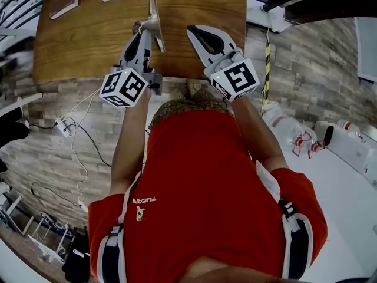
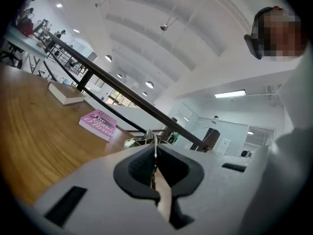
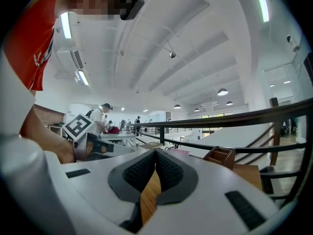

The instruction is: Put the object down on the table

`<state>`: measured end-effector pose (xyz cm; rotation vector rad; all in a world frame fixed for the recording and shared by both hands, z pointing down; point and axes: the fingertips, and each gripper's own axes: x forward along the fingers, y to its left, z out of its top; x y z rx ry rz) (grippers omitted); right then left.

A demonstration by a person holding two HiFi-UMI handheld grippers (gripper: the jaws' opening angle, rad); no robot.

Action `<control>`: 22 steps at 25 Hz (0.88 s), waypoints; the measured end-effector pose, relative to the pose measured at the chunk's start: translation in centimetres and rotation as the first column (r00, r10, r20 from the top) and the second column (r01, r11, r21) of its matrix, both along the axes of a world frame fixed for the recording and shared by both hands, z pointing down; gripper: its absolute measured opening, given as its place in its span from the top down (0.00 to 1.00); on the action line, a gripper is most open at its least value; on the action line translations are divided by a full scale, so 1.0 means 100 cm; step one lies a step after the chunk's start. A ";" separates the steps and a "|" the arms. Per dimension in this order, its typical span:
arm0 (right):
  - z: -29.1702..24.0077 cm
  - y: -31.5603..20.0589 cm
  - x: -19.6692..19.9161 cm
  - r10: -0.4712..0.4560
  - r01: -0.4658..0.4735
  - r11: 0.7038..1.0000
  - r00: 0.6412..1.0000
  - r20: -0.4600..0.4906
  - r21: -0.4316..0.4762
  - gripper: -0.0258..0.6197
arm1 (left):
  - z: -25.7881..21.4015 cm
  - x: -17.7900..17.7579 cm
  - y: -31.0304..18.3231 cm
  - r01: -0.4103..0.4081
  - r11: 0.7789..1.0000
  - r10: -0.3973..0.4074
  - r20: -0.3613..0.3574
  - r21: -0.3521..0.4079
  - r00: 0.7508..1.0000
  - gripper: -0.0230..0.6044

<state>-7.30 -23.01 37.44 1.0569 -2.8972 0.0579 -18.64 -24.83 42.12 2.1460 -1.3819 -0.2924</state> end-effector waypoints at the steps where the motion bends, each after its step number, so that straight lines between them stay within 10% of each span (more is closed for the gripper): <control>1: 0.004 -0.004 0.000 -0.009 0.009 1.000 1.000 -0.005 -0.005 0.92 | 0.004 0.002 -0.003 0.004 1.000 -0.004 0.003 -0.012 1.000 0.94; 22: 0.036 -0.054 0.010 -0.094 0.093 0.991 0.995 -0.012 -0.095 0.92 | 0.093 0.012 -0.061 0.060 0.946 -0.047 0.047 -0.320 0.998 0.94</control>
